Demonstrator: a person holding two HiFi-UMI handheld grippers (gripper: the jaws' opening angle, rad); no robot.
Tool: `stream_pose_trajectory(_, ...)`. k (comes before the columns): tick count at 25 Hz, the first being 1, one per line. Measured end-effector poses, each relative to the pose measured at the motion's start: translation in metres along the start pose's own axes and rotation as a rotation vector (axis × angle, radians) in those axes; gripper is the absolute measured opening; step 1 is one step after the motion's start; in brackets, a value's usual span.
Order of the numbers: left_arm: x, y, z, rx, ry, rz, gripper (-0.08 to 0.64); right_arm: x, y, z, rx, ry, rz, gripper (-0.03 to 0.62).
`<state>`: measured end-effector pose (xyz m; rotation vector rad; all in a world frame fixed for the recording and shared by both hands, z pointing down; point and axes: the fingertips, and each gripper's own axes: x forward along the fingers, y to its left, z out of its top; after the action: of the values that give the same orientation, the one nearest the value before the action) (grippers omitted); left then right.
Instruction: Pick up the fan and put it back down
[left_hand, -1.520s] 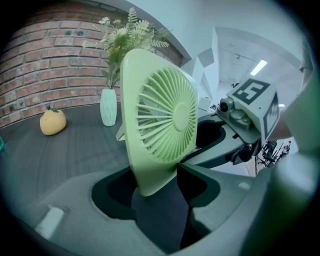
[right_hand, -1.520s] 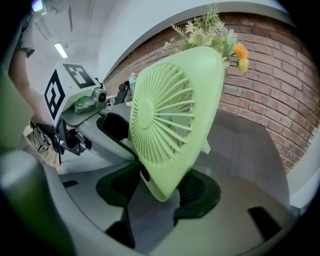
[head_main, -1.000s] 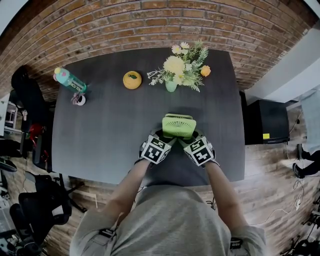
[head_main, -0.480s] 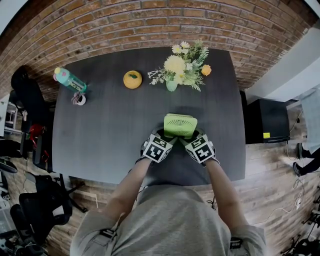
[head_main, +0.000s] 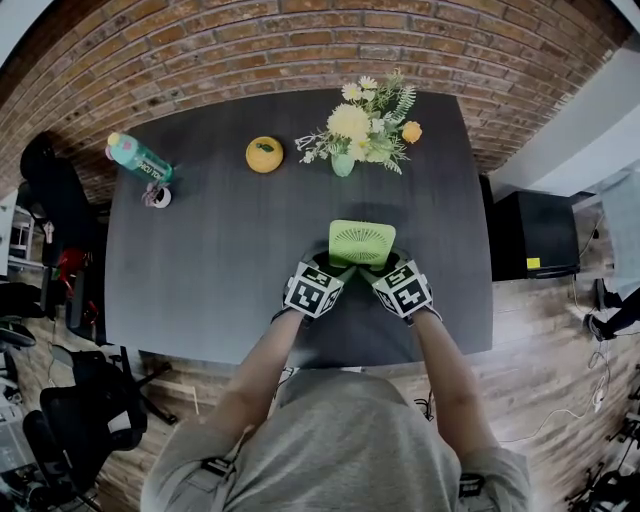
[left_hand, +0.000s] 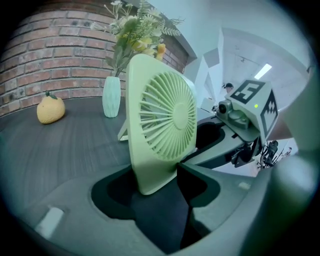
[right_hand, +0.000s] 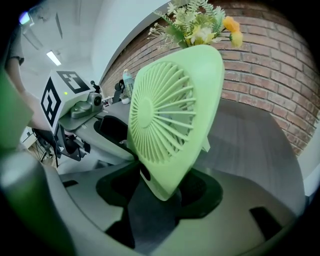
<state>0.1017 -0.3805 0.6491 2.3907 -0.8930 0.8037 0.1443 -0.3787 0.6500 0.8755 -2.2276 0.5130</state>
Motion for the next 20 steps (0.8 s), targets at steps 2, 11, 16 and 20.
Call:
stream_pose_trajectory(2,0.0,0.001,0.0,-0.007,-0.009,0.008,0.256,0.0,0.0,0.0,0.014,-0.012,-0.009,0.227)
stream_pose_trajectory(11,-0.015,-0.004,-0.001,-0.003,-0.046,0.054,0.258,-0.017,-0.001,-0.009,0.048,-0.04,-0.102,0.241)
stream_pose_trajectory(16,-0.032,-0.01,-0.001,0.004,-0.088,0.082,0.258,-0.034,0.004,-0.014,0.062,-0.07,-0.156,0.242)
stream_pose_trajectory(20,-0.048,-0.022,-0.003,0.017,-0.115,0.083,0.258,-0.05,0.017,-0.018,0.074,-0.099,-0.193,0.242)
